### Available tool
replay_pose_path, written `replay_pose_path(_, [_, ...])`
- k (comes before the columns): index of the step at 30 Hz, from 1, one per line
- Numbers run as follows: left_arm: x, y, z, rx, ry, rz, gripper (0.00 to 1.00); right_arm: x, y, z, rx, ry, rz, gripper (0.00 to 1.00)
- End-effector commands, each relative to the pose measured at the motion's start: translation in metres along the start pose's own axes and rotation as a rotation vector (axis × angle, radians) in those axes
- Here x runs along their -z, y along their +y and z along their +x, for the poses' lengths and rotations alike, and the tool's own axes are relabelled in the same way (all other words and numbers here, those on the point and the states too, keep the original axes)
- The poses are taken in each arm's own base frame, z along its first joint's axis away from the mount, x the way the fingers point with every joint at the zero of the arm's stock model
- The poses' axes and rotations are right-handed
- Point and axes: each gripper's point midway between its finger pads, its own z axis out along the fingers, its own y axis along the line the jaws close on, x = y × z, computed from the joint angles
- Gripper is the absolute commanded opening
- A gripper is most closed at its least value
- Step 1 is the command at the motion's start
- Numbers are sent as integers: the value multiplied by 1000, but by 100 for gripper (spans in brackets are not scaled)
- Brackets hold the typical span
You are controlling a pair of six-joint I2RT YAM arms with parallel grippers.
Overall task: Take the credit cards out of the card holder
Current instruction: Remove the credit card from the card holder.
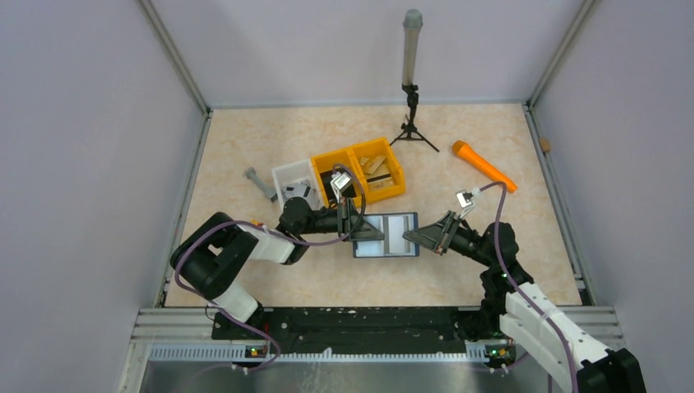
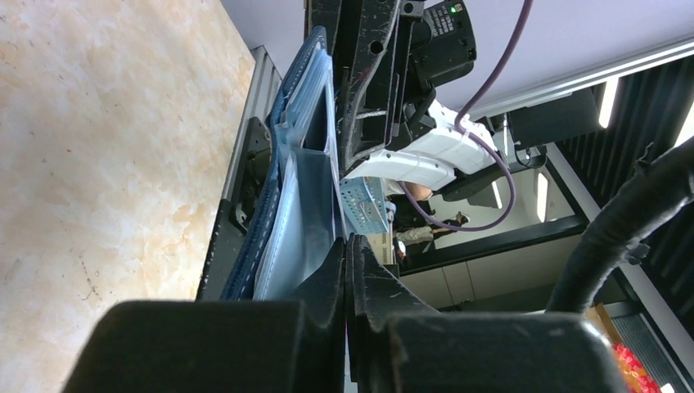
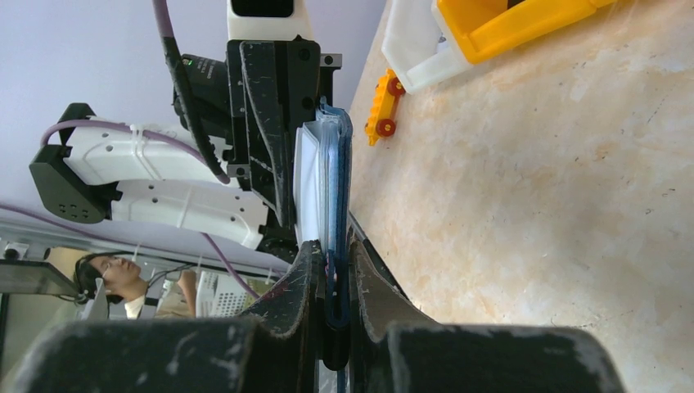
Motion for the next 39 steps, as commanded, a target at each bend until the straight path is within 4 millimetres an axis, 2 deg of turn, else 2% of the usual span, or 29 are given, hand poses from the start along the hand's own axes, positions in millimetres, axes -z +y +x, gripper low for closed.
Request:
replay_pose_path(1, [0, -32, -4, -108, -3, 118, 0, -2, 3, -9, 30, -31, 10, 0])
replay_pose_path(8, [6, -30, -2, -106, 0, 110, 0, -2, 1, -8, 18, -37, 10, 0])
replay_pose_path(21, [10, -18, 0, -107, -1, 57, 0, -2, 18, -12, 1, -34, -63, 0])
replay_pose_path(22, [9, -20, -1, -109, 2, 61, 5, -3, 18, -12, -3, -30, -69, 0])
replay_pose_path(24, [6, -22, -1, -113, 10, 68, 27, -3, 19, -11, -10, -24, -79, 0])
replay_pose_path(26, [2, -22, 0, -112, 17, 73, 41, -3, 20, -11, -13, -27, -82, 0])
replay_pose_path(28, [0, -22, 0, -112, 20, 74, 46, -3, 20, -11, -12, -27, -82, 0])
replay_pose_path(30, [-1, -21, -1, -113, 18, 73, 47, -3, 20, -11, -12, -27, -85, 0])
replay_pose_path(32, [-2, -19, -1, -111, 18, 67, 43, -3, 22, -12, -13, -26, -88, 0])
replay_pose_path(36, [-2, -14, -1, -107, 20, 55, 1, -3, 23, -12, -12, -26, -90, 0])
replay_pose_path(39, [0, -12, -1, -104, 17, 50, 0, -3, 22, -13, -14, -31, -85, 0])
